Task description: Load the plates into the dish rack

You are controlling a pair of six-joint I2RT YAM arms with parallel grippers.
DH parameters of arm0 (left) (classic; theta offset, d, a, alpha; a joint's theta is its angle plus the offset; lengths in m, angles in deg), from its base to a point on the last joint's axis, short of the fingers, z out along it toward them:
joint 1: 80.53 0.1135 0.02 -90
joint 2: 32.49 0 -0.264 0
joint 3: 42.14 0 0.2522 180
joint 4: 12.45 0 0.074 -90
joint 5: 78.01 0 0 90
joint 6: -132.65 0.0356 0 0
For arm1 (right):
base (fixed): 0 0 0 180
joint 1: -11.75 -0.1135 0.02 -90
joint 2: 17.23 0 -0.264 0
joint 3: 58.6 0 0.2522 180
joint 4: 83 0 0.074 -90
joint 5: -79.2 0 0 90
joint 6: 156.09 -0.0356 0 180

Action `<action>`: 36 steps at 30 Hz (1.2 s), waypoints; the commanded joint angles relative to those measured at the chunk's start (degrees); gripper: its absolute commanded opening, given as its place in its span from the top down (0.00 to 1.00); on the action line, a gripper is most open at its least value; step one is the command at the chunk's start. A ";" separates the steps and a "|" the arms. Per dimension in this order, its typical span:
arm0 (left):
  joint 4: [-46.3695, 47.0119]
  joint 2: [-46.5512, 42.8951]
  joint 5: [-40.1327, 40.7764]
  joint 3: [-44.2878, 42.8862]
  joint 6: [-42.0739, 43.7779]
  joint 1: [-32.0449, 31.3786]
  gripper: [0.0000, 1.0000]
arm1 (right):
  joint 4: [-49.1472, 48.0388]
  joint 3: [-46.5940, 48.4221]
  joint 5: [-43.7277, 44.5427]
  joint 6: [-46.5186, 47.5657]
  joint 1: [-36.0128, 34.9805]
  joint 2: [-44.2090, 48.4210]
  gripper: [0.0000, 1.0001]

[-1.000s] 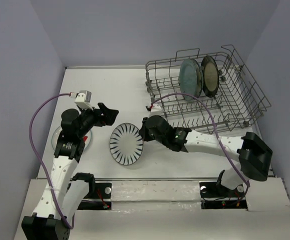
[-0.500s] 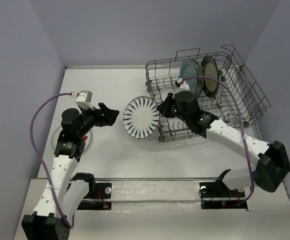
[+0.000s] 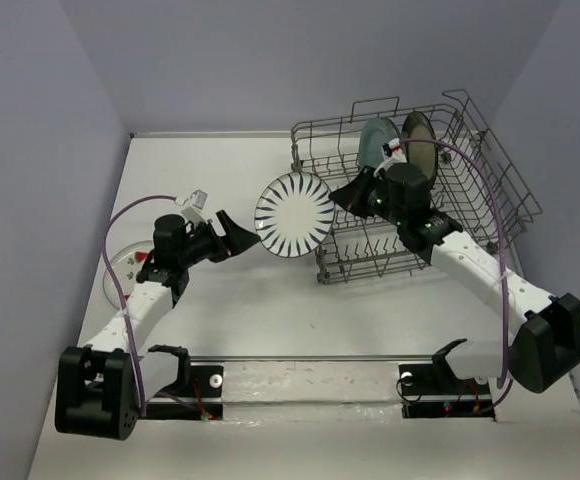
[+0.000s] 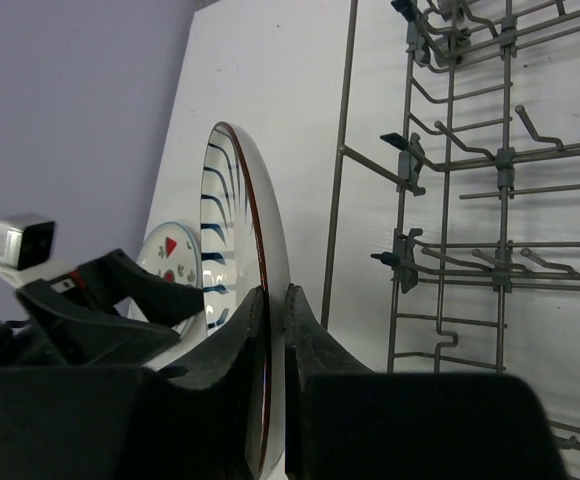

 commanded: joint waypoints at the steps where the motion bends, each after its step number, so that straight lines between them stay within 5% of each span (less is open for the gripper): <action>1: 17.87 3.82 -4.11 2.86 -12.75 -3.34 0.01 | -12.72 2.97 -6.00 -5.31 1.08 4.84 0.93; 4: 35.23 6.37 -5.26 6.81 -22.84 -4.22 0.01 | -13.07 2.09 -7.49 -5.83 1.61 5.20 0.93; 11: 48.74 13.15 -4.55 3.74 -27.71 -10.99 0.06 | -15.18 -0.90 -9.87 -7.68 1.61 6.07 0.93; 14: 51.22 12.11 -3.77 3.83 -29.13 -11.69 0.51 | -15.18 -2.47 -9.96 -7.59 1.61 6.60 0.93; 15: 50.96 10.88 -3.50 3.92 -28.78 -11.69 0.77 | -15.18 -2.92 -9.87 -7.51 1.61 6.69 0.93; 17: 48.24 9.56 -3.06 3.92 -27.81 -11.69 0.94 | -15.09 -3.89 -9.87 -7.51 1.61 6.86 0.93; 21: 46.83 5.96 -3.93 4.09 -27.11 -11.61 0.94 | -14.92 -4.50 -13.63 -5.06 1.61 6.16 0.90; 23: 46.74 4.72 -4.64 4.10 -27.11 -11.61 0.95 | -14.13 -4.42 -15.66 -3.21 1.61 5.90 0.75; 26: 46.65 2.09 -7.27 3.40 -27.28 -11.61 0.95 | -11.67 -4.06 -21.97 2.93 1.61 5.37 0.38; 30: 47.70 0.15 -10.52 2.43 -28.33 -11.61 0.95 | -9.21 -3.89 -26.38 7.69 1.61 5.28 0.30; 33: 47.53 -1.43 -11.41 1.64 -28.69 -11.52 0.95 | -9.81 -4.06 -29.29 8.58 1.61 5.81 0.44; 35: 46.39 -2.05 -11.59 1.11 -28.25 -11.52 0.95 | -10.34 -4.15 -30.61 8.14 1.61 6.60 0.70; 36: 45.60 -2.75 -11.59 0.58 -27.29 -11.52 0.94 | -10.87 -4.41 -30.35 7.53 1.61 7.04 0.91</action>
